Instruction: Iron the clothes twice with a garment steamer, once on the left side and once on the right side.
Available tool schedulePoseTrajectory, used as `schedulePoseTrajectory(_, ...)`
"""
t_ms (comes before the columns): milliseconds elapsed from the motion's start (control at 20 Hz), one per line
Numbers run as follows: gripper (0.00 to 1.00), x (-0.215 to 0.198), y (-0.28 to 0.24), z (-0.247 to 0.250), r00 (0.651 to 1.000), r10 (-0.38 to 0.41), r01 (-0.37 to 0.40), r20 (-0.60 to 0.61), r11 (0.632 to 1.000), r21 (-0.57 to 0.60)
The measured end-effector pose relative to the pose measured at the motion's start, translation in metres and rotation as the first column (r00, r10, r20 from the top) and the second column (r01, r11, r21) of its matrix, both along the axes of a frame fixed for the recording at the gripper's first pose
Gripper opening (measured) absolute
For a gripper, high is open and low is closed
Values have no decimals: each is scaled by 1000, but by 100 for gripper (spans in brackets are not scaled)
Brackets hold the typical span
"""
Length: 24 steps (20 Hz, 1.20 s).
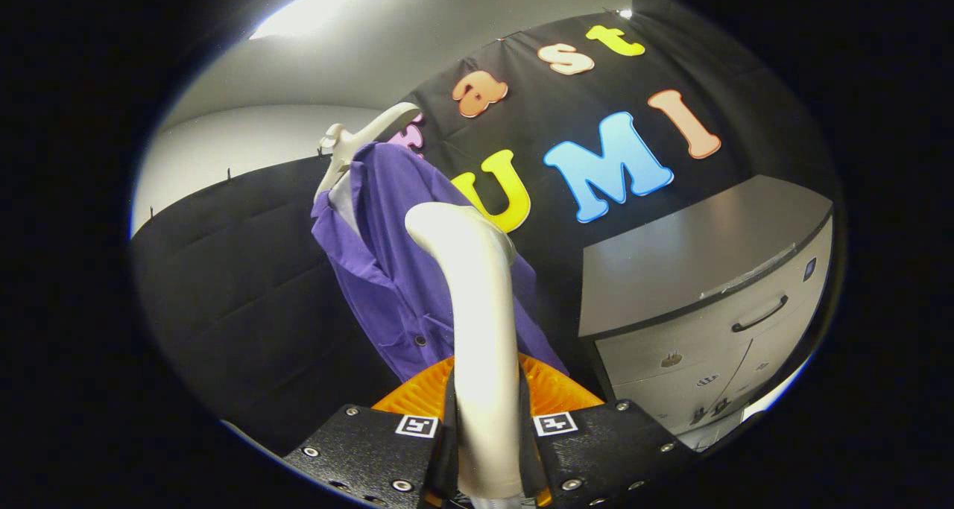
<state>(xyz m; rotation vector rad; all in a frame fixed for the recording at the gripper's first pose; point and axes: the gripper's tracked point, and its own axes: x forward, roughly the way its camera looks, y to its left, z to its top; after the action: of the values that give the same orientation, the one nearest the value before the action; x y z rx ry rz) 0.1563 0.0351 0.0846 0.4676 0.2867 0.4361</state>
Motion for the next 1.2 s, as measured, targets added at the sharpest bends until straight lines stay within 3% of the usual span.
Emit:
schedulePoseTrajectory(300,32,-12,55,41,985,-18,24,170,999,-36)
schedulePoseTrajectory(600,32,7,86,91,952,-46,64,301,997,-49)
schedulePoseTrajectory(850,32,51,100,132,893,-108,185,437,973,-138)
schedulePoseTrajectory(1200,32,104,132,138,858,-142,280,493,935,-219)
